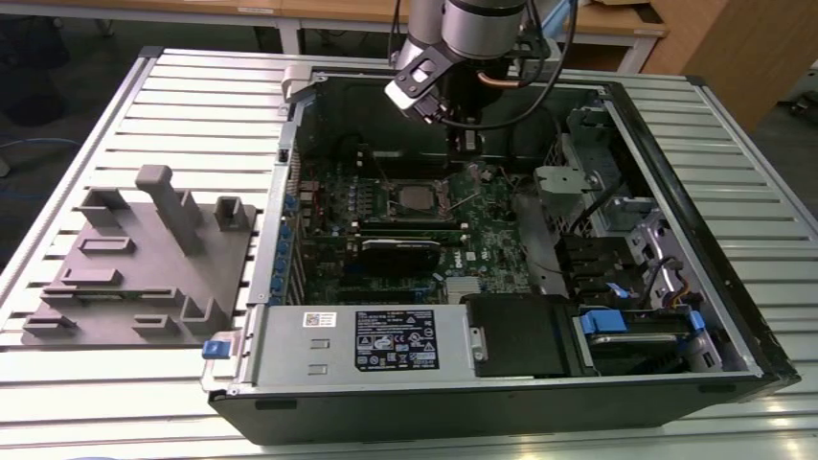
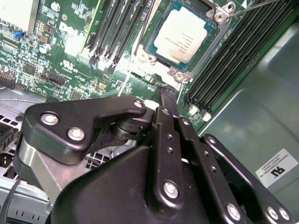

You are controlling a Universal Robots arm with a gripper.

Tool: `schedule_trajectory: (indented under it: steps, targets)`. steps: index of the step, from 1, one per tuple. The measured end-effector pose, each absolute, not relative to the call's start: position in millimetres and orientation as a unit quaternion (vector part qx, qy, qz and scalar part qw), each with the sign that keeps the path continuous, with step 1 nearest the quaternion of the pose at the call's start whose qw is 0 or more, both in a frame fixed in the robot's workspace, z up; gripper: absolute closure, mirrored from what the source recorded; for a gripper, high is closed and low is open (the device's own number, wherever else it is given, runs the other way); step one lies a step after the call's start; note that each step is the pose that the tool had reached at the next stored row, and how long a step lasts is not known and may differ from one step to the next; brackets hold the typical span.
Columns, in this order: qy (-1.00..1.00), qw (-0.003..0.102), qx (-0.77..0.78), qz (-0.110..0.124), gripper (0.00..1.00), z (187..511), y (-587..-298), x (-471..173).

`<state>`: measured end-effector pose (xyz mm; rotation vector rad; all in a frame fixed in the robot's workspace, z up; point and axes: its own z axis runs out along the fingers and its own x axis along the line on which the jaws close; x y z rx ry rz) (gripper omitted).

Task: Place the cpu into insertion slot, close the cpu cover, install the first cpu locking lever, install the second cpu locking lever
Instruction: 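Close the cpu cover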

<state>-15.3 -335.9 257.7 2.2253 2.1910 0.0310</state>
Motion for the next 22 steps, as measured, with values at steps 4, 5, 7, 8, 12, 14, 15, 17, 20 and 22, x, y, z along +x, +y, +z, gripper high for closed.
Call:
schedule_trajectory:
  steps: [4, 5, 7, 8, 12, 14, 15, 17, 20, 22]
  targets:
    - [0.702, 0.009, 0.713, 0.010, 0.90, 257.7, -335.9, -11.5]
    - [0.702, 0.009, 0.713, 0.010, 0.90, 257.7, -335.9, -10.6]
    - [0.702, 0.009, 0.713, 0.010, 0.90, 257.7, -335.9, -8.9]
    - [0.702, 0.009, 0.713, 0.010, 0.90, 257.7, -335.9, -8.3]
    - [0.702, 0.009, 0.713, 0.010, 0.90, 257.7, -335.9, -7.1]
    - [0.702, 0.009, 0.712, 0.010, 0.90, 257.7, -335.9, -6.6]
    - [0.702, 0.009, 0.712, 0.010, 0.90, 257.7, -335.9, -6.5]
    - [0.702, 0.009, 0.712, 0.010, 0.90, 257.7, -335.9, -6.1]
    - [0.701, 0.009, 0.713, 0.010, 0.90, 257.7, -335.9, -5.7]
    - [0.702, 0.009, 0.713, 0.010, 0.90, 257.7, -335.9, -5.5]
